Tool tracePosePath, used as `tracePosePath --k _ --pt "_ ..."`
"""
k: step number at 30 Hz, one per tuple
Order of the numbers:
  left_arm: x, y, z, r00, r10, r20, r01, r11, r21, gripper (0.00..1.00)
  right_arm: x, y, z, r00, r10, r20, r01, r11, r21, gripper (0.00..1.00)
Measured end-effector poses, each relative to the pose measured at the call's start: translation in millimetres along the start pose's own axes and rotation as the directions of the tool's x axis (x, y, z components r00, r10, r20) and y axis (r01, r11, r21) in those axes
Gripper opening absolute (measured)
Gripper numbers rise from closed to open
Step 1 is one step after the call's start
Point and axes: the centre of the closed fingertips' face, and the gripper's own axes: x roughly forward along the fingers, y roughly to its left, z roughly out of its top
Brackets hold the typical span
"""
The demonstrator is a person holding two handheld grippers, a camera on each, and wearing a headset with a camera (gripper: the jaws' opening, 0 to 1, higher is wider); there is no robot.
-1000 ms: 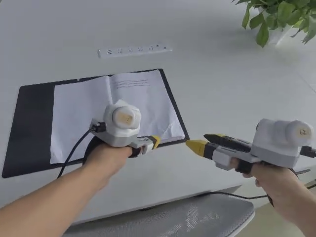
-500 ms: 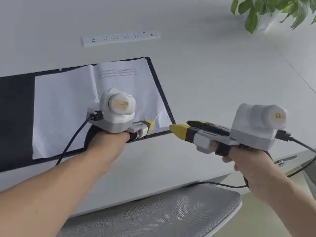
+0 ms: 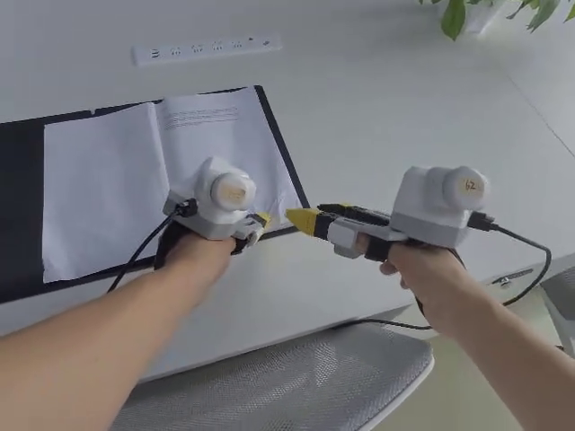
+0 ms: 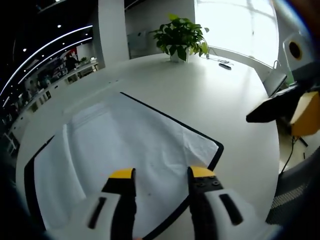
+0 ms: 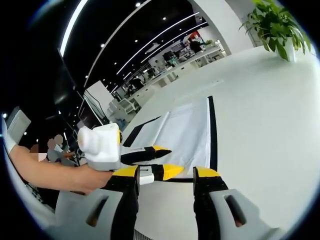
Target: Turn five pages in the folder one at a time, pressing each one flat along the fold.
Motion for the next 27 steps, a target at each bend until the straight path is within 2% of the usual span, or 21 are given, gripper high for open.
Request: tracePosePath --k 9,12,27 --pt "2.7 3.1 -0.4 0.9994 -0.025 0.026 0.025 1.0 -0.005 0.34 12.6 -6.6 -3.3 0.9999 -0.001 -0.013 0.001 1.0 0.017 0.41" --pt "4.5 4.0 -0.8 0.9995 -0.024 0.02 0.024 1.0 -0.002 0.33 13.9 -7.6 -1.4 1.0 -0.002 -0.006 0.002 1.0 0.029 0.4" --pt "10.0 12.7 -2.8 0.9981 -0.035 0.05 0.035 0.999 0.007 0.24 19.9 -11.0 -0.3 1.0 -0.01 0.0 0.01 0.999 0.033 0.39"
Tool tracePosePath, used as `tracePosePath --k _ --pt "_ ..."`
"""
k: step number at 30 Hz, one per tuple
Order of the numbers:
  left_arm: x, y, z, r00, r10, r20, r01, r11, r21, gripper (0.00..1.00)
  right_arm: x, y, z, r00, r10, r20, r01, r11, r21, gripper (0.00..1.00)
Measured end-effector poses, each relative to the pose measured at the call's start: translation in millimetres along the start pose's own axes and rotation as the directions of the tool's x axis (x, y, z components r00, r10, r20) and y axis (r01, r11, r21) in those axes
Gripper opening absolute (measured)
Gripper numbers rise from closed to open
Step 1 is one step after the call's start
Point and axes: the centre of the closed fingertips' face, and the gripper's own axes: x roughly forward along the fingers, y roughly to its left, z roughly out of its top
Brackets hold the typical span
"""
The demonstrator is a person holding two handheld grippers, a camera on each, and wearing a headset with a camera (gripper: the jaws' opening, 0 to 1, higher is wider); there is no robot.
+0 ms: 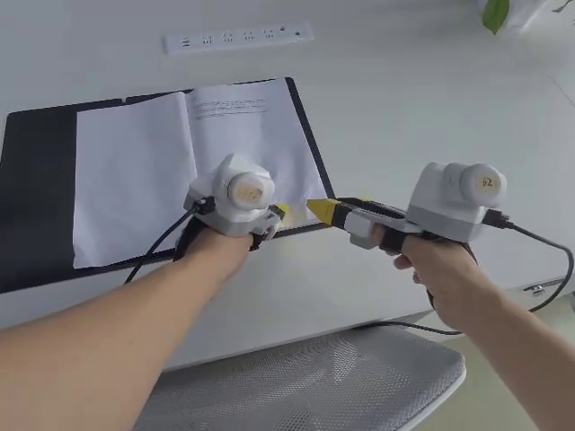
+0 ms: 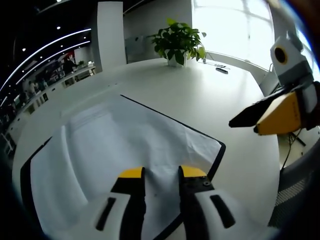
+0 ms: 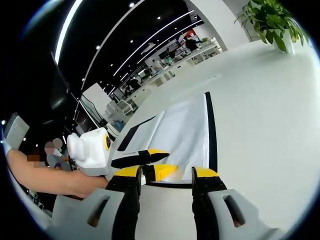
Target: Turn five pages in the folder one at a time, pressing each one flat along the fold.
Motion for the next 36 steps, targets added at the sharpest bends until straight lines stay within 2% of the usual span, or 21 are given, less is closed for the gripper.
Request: tracePosePath --k 2,3,4,5,11,17,22,27,36 --pt "0.2 1.6 -0.5 1.0 0.005 0.0 -0.005 1.0 0.005 0.2 1.0 -1.8 -2.0 1.0 -0.003 -0.009 0.003 1.0 0.007 0.39" --pt "0.3 7.2 -0.7 0.9998 0.02 0.001 -0.02 1.0 0.002 0.14 1.3 -2.3 -2.3 1.0 -0.004 -0.007 0.004 1.0 0.003 0.39" --pt "-1.7 14.6 -2.2 0.9984 0.057 -0.009 -0.056 0.998 0.022 0.04 1.6 -2.8 -2.8 1.0 -0.004 -0.008 0.004 1.0 0.005 0.39" --pt "-0.1 9.0 -1.6 0.9998 0.019 -0.005 -0.019 0.999 0.036 0.04 1.5 -3.5 -3.8 0.9999 -0.006 -0.013 0.006 1.0 0.008 0.39" --pt "-0.5 9.1 -1.9 0.9997 0.022 -0.009 -0.021 0.999 0.044 0.03 4.6 -4.5 -3.1 0.9999 -0.007 -0.012 0.007 1.0 0.007 0.39" --pt "-2.1 9.6 -1.6 0.9996 0.02 -0.017 -0.02 0.999 0.046 0.0 11.4 -7.4 -9.0 0.9995 -0.012 -0.031 0.012 1.0 0.001 0.39" --pt "-4.2 8.9 -0.6 0.9997 0.017 -0.02 -0.017 1.0 0.016 0.0 17.5 -9.6 -9.7 0.9992 -0.016 -0.036 0.016 1.0 0.001 0.39" --pt "-6.5 8.6 0.4 0.9998 0.009 -0.018 -0.01 1.0 -0.029 0.0 24.6 -18.5 -12.5 0.9983 -0.031 -0.049 0.031 0.999 0.009 0.39" --pt "-8.0 7.7 1.2 0.9998 0.006 -0.02 -0.007 1.0 -0.027 0.0 29.2 -26.8 -18.4 0.9976 -0.029 -0.064 0.033 0.998 0.055 0.37"
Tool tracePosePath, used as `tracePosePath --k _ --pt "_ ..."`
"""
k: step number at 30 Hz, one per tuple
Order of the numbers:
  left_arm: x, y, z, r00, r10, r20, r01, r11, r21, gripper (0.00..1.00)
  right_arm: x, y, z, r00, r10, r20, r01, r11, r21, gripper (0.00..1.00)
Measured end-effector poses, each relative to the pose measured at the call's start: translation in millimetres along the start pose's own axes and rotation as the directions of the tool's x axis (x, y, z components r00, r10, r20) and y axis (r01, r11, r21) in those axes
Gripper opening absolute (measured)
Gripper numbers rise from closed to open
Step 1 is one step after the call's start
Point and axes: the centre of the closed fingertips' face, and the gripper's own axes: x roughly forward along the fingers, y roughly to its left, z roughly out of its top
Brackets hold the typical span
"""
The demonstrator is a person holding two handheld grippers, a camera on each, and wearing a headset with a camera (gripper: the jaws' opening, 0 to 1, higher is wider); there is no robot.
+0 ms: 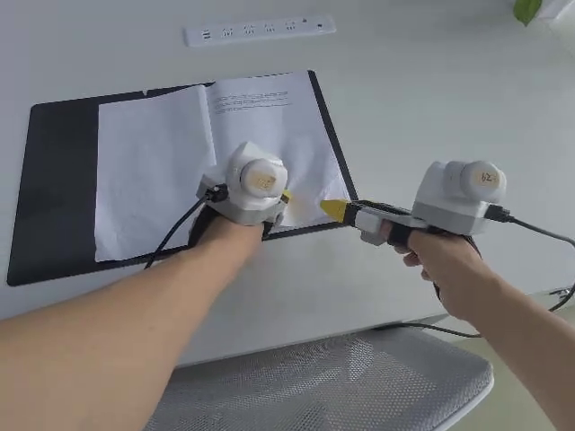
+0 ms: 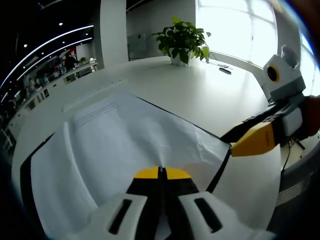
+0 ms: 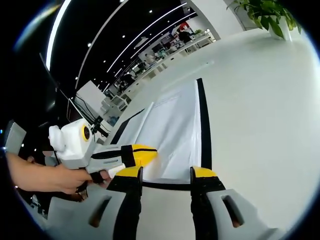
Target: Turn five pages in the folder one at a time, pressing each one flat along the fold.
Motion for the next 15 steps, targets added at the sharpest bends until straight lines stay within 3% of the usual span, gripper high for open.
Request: tracePosePath --k 15 --pt "5.4 3.8 -1.2 1.0 -0.006 0.002 0.006 1.0 -0.001 0.0 1.5 -3.7 1.3 0.9999 -0.012 0.002 0.012 1.0 0.016 0.17"
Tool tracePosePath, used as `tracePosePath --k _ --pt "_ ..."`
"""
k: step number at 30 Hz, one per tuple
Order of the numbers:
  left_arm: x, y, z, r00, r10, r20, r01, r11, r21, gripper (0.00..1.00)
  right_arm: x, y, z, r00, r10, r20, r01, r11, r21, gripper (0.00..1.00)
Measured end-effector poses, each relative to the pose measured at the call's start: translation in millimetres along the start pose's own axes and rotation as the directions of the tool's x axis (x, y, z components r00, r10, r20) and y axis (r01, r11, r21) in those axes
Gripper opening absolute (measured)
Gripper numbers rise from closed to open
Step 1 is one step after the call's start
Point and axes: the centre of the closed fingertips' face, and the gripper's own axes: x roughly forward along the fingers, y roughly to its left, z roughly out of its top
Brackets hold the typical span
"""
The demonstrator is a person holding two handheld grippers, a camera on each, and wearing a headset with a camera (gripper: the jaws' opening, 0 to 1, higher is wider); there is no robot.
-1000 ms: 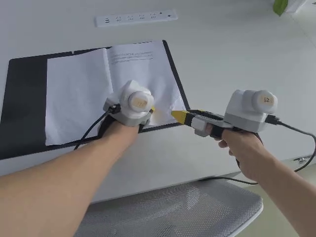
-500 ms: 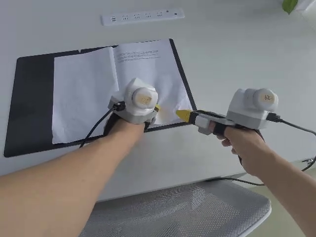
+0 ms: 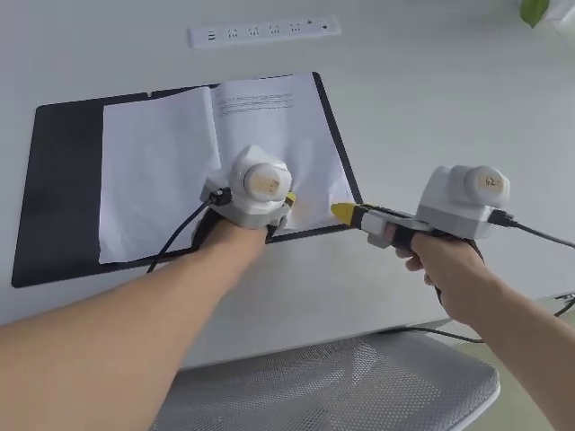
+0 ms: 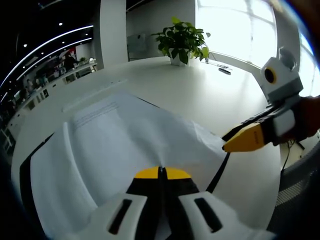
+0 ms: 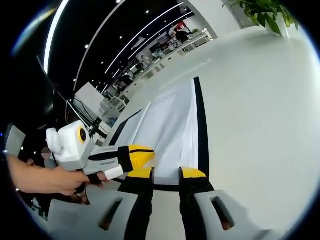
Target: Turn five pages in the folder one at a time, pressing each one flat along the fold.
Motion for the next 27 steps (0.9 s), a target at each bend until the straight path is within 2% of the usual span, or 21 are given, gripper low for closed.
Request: tracePosePath --k 7,10,21,27 --pt "0.9 0.6 -0.1 1.0 0.0 0.001 0.0 1.0 0.0 0.0 -0.2 -0.9 3.9 0.9999 -0.005 0.011 0.005 1.0 -0.002 0.08" --pt "1.8 0.9 -0.4 1.0 0.001 0.001 -0.001 1.0 0.0 0.0 -1.4 -1.3 6.9 0.9997 -0.008 0.022 0.008 1.0 -0.002 0.0" --pt "2.4 1.0 -0.7 1.0 0.001 0.002 -0.001 1.0 -0.015 0.0 -2.1 5.8 10.3 0.999 0.011 0.044 -0.011 1.0 0.011 0.0" --pt "1.2 -0.8 0.1 0.9998 0.011 0.02 -0.01 0.999 -0.04 0.01 -4.1 10.2 14.5 0.9981 0.01 0.061 -0.009 1.0 -0.003 0.0"
